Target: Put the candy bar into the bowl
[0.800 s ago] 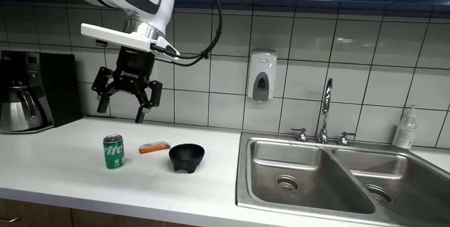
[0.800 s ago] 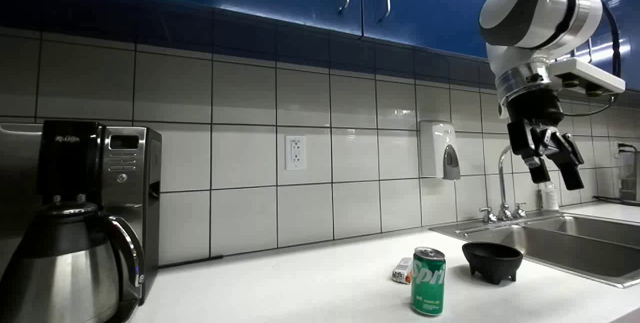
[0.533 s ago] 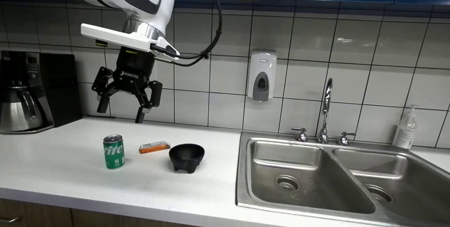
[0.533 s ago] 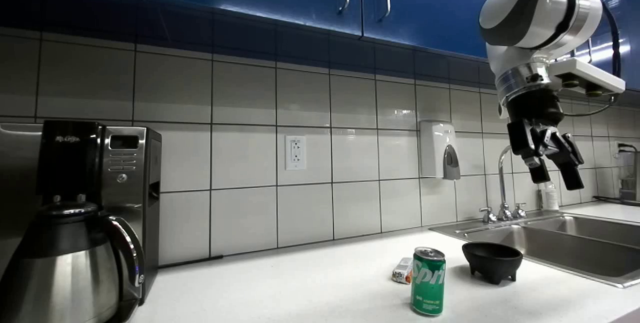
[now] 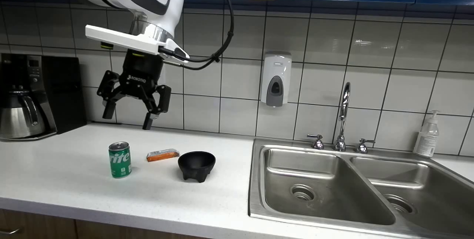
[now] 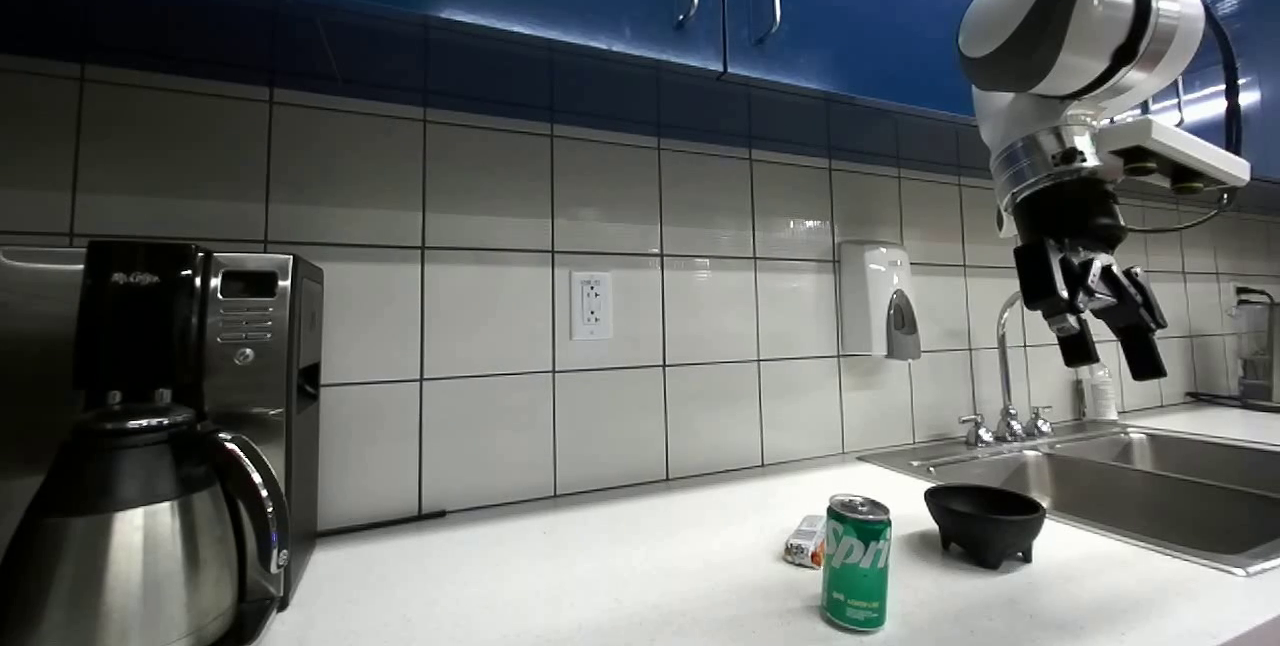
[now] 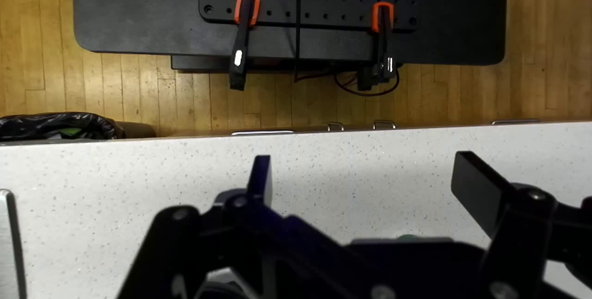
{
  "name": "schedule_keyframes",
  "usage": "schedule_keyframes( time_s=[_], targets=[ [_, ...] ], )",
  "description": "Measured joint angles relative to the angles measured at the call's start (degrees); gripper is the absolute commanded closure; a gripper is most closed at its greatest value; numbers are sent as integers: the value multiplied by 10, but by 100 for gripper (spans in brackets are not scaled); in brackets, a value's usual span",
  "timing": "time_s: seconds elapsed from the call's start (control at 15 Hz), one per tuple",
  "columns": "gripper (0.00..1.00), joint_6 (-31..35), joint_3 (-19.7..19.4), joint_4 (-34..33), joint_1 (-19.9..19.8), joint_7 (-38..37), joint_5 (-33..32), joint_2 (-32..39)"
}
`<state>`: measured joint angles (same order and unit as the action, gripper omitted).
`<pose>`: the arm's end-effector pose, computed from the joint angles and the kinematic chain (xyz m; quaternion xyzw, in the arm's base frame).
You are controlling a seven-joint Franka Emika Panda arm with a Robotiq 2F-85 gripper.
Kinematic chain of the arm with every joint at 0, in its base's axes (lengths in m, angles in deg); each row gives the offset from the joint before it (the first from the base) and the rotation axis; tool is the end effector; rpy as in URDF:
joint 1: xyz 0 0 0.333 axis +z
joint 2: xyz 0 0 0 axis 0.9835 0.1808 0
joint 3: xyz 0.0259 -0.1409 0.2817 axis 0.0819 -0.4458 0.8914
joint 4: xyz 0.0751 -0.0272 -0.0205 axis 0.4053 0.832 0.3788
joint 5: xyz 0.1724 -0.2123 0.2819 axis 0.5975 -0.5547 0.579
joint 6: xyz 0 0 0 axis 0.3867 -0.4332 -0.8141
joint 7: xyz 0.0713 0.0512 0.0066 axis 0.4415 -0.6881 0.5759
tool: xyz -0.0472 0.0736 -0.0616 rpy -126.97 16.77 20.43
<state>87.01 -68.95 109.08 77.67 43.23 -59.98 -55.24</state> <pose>0.3447 -0.0882 0.4205 -0.9852 -0.0494 0.1414 0.0827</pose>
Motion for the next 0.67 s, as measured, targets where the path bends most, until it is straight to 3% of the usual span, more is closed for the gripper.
schedule_keyframes(
  time_s=[0.67],
  targets=[
    [0,205,37,66,2,-91,88,12]
  ],
)
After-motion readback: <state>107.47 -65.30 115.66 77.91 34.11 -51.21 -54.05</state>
